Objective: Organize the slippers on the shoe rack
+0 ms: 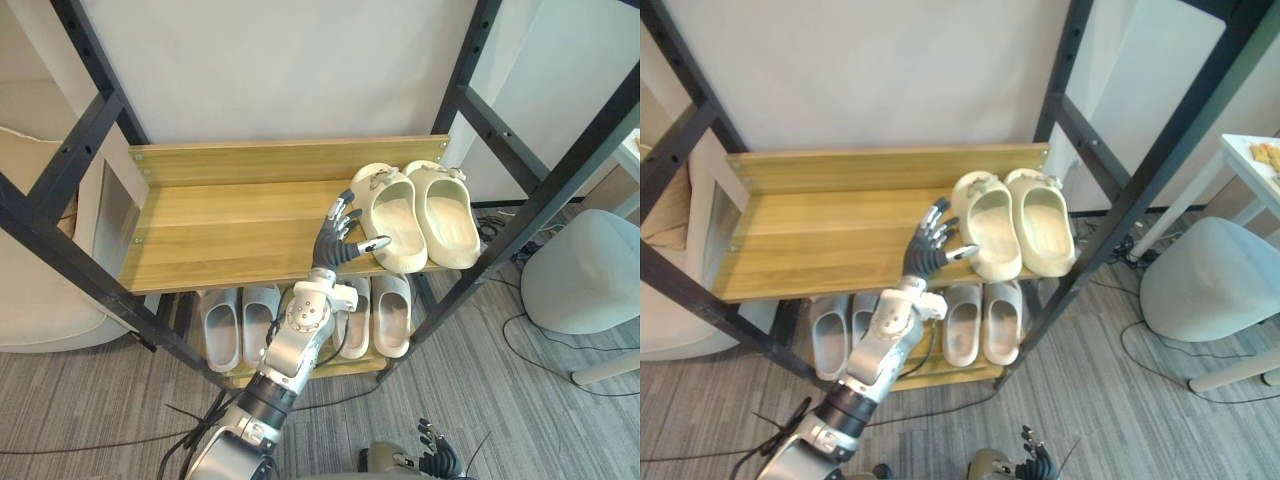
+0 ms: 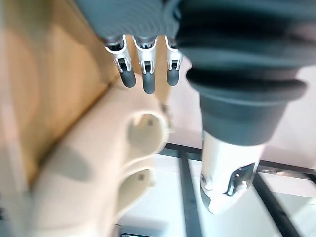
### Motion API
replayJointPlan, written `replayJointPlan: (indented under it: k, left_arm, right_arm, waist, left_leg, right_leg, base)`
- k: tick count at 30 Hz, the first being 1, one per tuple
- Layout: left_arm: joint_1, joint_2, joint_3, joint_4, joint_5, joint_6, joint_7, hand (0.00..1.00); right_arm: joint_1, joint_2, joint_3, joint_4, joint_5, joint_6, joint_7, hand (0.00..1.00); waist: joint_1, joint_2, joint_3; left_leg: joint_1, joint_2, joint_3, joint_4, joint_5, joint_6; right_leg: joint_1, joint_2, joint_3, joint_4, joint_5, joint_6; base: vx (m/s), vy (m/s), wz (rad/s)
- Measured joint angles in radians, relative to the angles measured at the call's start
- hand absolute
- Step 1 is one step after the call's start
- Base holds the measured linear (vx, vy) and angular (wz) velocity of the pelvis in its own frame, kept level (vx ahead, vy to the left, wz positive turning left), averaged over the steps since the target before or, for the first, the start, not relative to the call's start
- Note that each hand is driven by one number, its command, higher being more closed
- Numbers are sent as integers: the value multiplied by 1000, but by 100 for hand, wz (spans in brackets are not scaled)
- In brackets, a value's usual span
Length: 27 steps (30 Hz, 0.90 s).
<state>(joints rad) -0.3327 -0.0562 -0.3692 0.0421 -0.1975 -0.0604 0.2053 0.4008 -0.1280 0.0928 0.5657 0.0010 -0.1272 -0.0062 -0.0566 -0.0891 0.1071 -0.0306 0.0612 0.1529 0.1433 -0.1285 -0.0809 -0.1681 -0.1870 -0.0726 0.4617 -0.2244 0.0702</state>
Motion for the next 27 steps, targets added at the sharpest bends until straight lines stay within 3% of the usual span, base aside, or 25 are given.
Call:
replayJointPlan:
  k: [6, 9, 16, 22, 27]
  left_arm:
    - [119, 46, -18, -190, -7, -8, -90, 0]
    - [160, 67, -62, -263, -62, -22, -143, 0]
    - [318, 126, -264, -345, -236, -22, -306, 0]
    - [455, 184, -318, -278, -248, -12, -405, 0]
    - [513, 189, -263, 2, -207, 1, -416, 0]
  right_arm:
    - [2, -2, -8, 10, 0, 2, 19, 0]
    - [2, -2, -10, 23, 0, 4, 33, 0]
    - [-14, -29, -9, 90, -1, 14, 43, 0]
    - [-63, -38, -9, 175, -1, 16, 44, 0]
    - [-109, -39, -7, 259, -1, 16, 38, 0]
  waist:
    - [10, 11, -15]
    - [27, 15, -18]
    - [42, 39, -74]
    - [47, 44, -87]
    - [52, 45, -102]
  left_leg:
    - [13, -1, -21, -1, 6, -3]
    - [14, -2, -29, 0, 6, -3]
    - [15, -2, -57, -2, 9, -8]
    - [33, -1, -65, -5, 14, -12]
    - [33, -2, -78, -5, 17, -12]
  right_leg:
    - [35, -2, -24, -17, -2, 1]
    - [57, -3, -33, -42, -5, 5]
    - [104, 1, -64, -101, -16, 6]
    - [133, 9, -77, -119, -14, 6]
    - [138, 14, -79, -138, -6, 9]
  base:
    - [16, -4, 14]
    - [-14, -11, 8]
    - [-4, -18, 10]
    - [-12, -15, 6]
    - [-7, -3, 1]
